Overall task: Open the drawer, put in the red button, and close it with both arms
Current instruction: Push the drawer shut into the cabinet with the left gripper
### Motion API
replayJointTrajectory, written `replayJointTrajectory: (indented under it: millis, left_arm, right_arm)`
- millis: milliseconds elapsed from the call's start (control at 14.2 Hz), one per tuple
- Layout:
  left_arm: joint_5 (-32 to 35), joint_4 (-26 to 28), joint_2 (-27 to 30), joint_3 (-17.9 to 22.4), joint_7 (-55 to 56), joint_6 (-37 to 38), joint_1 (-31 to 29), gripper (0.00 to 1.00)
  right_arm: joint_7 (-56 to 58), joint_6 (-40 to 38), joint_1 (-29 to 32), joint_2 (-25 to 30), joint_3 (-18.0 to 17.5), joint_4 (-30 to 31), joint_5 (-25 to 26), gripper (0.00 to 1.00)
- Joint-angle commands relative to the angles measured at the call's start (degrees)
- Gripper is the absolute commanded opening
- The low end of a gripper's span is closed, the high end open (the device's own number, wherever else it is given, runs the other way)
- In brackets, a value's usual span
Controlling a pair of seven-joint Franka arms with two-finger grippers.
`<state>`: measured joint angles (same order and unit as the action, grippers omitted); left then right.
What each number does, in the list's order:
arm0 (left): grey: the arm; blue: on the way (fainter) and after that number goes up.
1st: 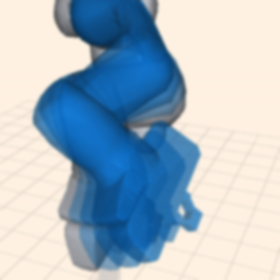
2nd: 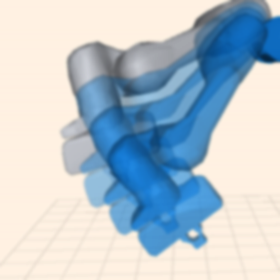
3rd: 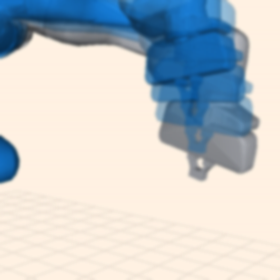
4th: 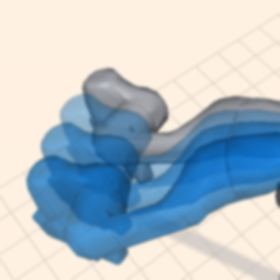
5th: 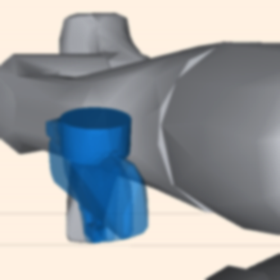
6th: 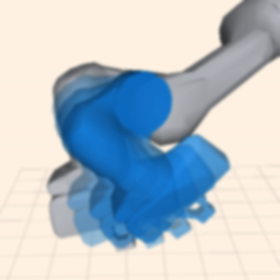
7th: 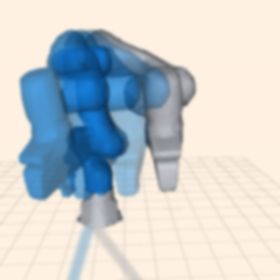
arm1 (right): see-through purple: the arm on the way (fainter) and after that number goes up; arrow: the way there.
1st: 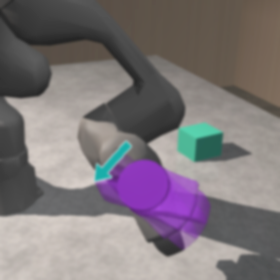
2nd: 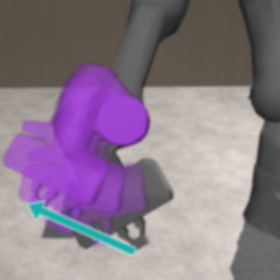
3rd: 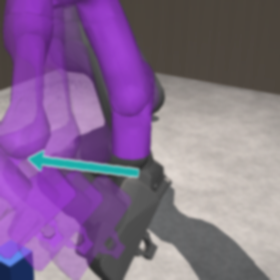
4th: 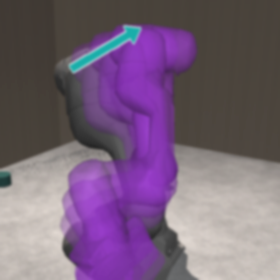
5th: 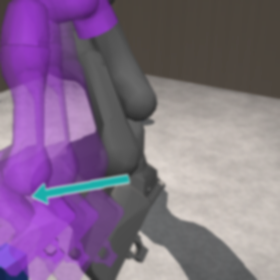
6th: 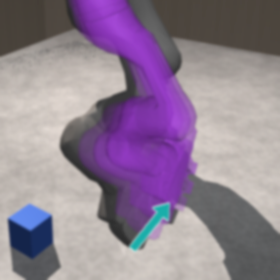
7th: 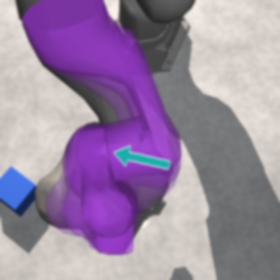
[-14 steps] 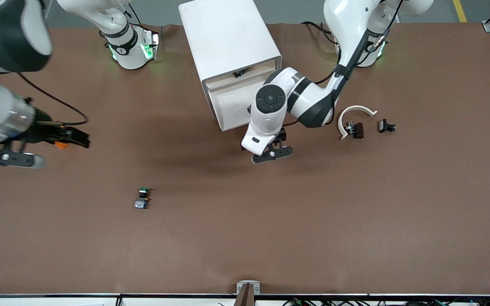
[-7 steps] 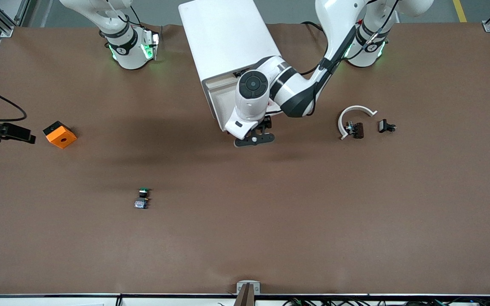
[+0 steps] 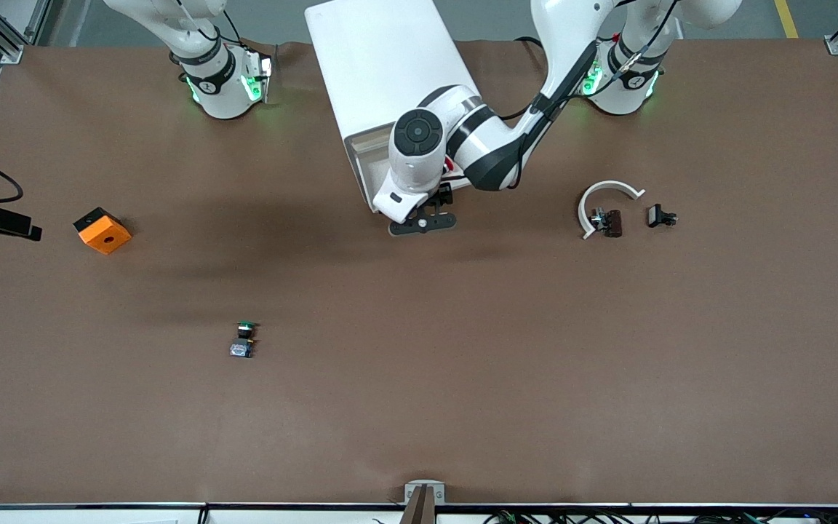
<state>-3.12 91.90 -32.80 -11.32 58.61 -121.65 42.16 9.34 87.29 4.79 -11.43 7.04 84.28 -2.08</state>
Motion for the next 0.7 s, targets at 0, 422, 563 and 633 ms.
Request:
replayJointTrajectory:
  millis: [0, 422, 563, 633]
  left_arm:
    - [-2.0, 2.2, 1.3, -2.0, 1.8, -0.2, 0.0, 1.00]
    - [-8.6, 2.1, -0.7, -4.0, 1.9, -0.3, 0.3, 1.00]
    - [-11.4, 2.1, -1.4, -4.1, 1.8, -0.3, 0.2, 1.00]
    - [-12.9, 2.1, -1.6, -4.3, 1.8, -0.3, 0.2, 1.00]
  right_arm:
    - [0.3, -0.3, 0.8, 1.0, -1.0, 0.2, 0.8, 1.00]
    - [-0.3, -1.9, 0.1, 0.7, -1.4, -4.0, 5.2, 1.00]
    - [0.0, -2.8, 0.4, 0.9, -1.3, -4.5, 4.7, 1.00]
    - [0.1, -3.4, 0.6, 1.0, -1.2, -5.6, 4.5, 1.00]
